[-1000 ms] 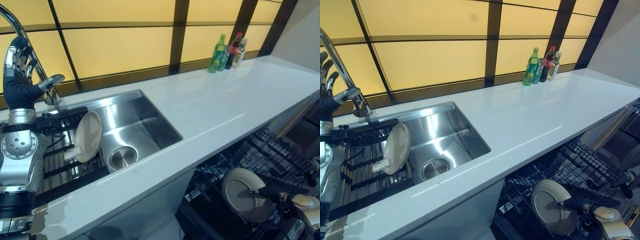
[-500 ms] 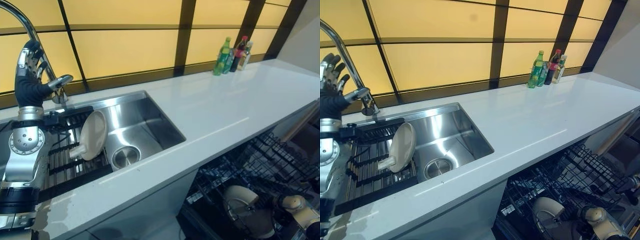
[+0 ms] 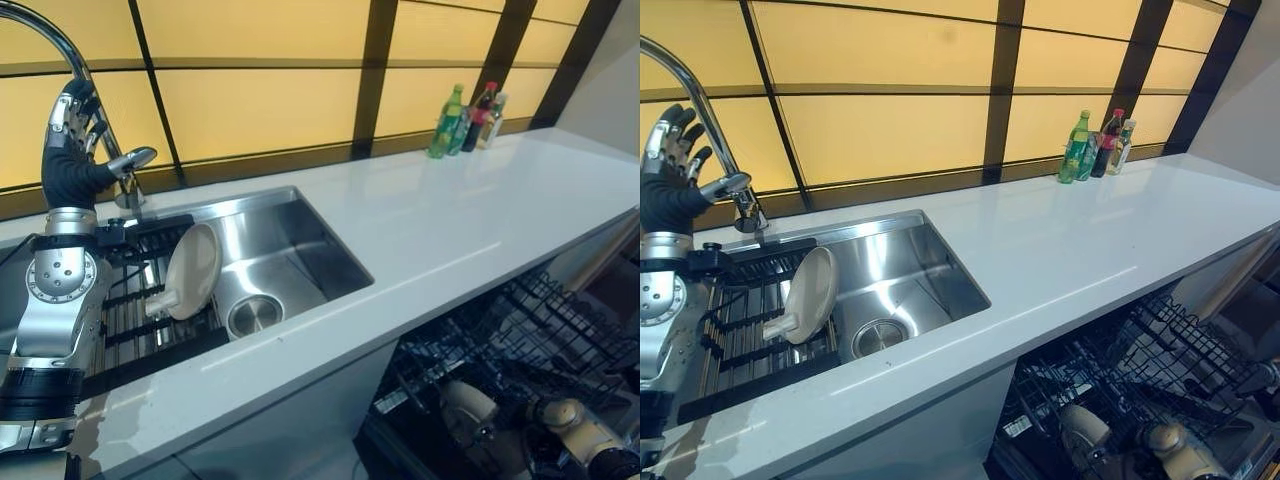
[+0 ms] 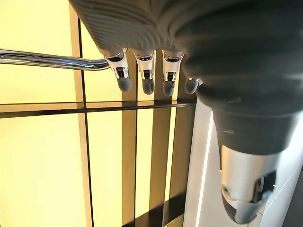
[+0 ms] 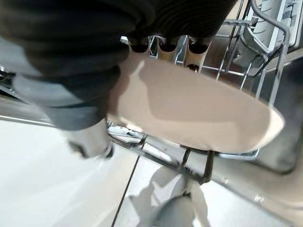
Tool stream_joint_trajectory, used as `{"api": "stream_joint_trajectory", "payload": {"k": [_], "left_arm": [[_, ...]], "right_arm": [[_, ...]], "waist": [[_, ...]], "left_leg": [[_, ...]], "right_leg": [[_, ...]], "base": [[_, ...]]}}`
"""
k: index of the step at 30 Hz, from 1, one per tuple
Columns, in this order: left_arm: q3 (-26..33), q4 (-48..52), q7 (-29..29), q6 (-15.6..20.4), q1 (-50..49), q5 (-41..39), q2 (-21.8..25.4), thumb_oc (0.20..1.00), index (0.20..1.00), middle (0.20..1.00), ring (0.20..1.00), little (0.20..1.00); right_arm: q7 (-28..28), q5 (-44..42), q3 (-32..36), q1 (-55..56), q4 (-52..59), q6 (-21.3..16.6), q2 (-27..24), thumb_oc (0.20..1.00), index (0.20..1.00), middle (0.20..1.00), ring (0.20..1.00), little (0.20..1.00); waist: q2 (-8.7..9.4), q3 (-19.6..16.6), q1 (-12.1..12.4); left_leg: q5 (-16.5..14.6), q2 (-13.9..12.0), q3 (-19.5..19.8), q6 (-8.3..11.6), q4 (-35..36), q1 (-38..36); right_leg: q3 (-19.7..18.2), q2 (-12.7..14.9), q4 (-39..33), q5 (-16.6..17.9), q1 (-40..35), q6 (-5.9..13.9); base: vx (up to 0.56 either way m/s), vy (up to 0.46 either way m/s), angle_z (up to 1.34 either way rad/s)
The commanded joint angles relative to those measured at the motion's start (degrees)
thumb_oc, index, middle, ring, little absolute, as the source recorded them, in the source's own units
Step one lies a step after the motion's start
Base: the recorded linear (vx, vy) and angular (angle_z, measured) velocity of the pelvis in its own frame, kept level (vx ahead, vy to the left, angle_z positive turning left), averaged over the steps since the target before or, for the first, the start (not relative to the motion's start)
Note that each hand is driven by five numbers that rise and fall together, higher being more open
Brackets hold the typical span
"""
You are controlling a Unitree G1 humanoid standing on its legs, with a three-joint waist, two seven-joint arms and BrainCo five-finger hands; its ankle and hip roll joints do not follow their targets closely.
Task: Pick up plates and place into dishwasher.
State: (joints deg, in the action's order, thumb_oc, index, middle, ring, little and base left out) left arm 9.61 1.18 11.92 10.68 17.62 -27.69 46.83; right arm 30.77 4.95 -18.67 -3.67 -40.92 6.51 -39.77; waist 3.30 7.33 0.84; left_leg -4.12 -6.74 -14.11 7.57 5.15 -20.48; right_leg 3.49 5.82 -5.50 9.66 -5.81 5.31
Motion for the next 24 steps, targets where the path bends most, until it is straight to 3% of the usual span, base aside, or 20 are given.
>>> {"api": "stream_joint_trajectory", "payload": {"k": [1, 15, 24], "left_arm": [[-0.08, 0.74, -0.65, 1.13, 2.89, 1.91, 1.68, 1.000, 1.000, 1.000, 1.000, 1.000], [2.65, 0.00, -1.10, 2.55, -0.57, 1.74, 0.82, 1.000, 1.000, 1.000, 1.000, 1.000], [5.77, -1.34, -0.43, 6.75, -5.61, 2.60, -1.08, 1.000, 1.000, 1.000, 1.000, 1.000]], "right_arm": [[-0.08, -0.35, -2.48, -0.55, 0.96, -0.29, -1.19, 1.000, 1.000, 1.000, 1.000, 1.000], [-2.47, -1.94, 3.75, 1.33, 5.62, 1.16, -2.22, 1.000, 1.000, 1.000, 1.000, 1.000], [-10.79, -4.51, 16.37, 1.42, 18.31, 0.29, -5.13, 1.000, 1.000, 1.000, 1.000, 1.000]], "waist": [[-4.37, -0.08, -1.19], [-3.39, -2.80, -1.88], [-3.53, -3.71, -3.31]], "left_leg": [[2.58, 0.84, 3.95, -2.83, -0.15, 7.41], [1.30, 1.06, 3.00, -3.12, -0.15, 6.30], [0.85, 1.57, 2.71, -3.65, -0.15, 6.09]], "right_leg": [[3.41, 1.46, 0.50, -8.15, -3.45, 2.65], [3.59, 1.07, 0.50, -8.77, -4.29, 2.60], [3.20, 0.84, 0.50, -8.92, -4.45, 2.10]], "base": [[0.00, 0.000, 0.00], [0.00, 0.029, 0.00], [0.00, 0.067, 0.00]]}}
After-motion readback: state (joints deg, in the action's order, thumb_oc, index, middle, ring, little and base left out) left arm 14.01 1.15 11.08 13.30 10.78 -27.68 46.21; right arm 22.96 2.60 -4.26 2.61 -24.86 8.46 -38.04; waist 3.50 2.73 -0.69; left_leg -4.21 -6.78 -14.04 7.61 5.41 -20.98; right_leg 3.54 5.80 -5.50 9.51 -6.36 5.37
